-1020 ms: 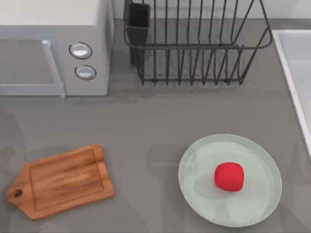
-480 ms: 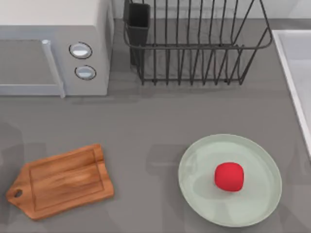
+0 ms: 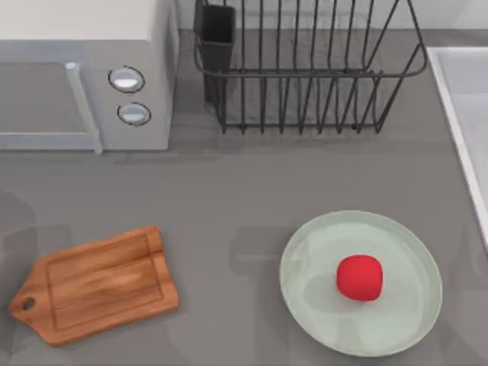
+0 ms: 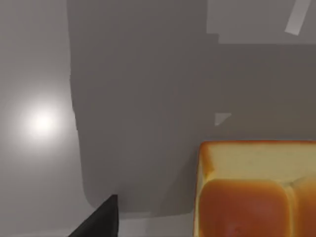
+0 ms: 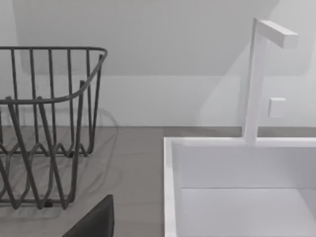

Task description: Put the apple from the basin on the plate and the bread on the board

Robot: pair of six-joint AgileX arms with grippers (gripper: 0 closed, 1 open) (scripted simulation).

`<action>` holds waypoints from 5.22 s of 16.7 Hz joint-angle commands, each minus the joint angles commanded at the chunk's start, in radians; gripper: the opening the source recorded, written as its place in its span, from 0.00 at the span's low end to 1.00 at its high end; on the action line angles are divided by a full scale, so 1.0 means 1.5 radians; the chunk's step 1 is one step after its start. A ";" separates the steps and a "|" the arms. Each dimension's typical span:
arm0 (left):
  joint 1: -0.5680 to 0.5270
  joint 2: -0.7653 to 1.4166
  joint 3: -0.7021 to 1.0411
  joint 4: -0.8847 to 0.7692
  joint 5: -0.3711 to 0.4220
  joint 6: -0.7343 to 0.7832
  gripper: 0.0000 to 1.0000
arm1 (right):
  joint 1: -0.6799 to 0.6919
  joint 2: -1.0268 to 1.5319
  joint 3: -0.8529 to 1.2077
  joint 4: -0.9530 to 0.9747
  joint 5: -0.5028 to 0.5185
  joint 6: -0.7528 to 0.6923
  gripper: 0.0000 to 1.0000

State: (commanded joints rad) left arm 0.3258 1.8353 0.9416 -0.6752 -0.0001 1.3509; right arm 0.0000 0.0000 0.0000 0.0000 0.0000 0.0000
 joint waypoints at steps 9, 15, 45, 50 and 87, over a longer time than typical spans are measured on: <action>0.000 0.000 0.000 0.000 0.000 0.000 0.10 | 0.000 0.000 0.000 0.000 0.000 0.000 1.00; 0.000 0.000 0.000 0.000 0.000 0.000 0.00 | 0.000 0.000 0.000 0.000 0.000 0.000 1.00; -0.066 -0.125 0.167 -0.277 -0.018 -0.243 0.00 | 0.000 0.000 0.000 0.000 0.000 0.000 1.00; -0.140 -0.125 0.163 -0.255 -0.036 -0.557 0.00 | 0.000 0.000 0.000 0.000 0.000 0.000 1.00; -0.438 -0.141 0.066 -0.207 -0.019 -2.192 0.00 | 0.000 0.000 0.000 0.000 0.000 0.000 1.00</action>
State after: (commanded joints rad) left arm -0.3319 1.6235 1.0407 -0.9855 -0.0287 -1.9373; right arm 0.0000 0.0000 0.0000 0.0000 0.0000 0.0000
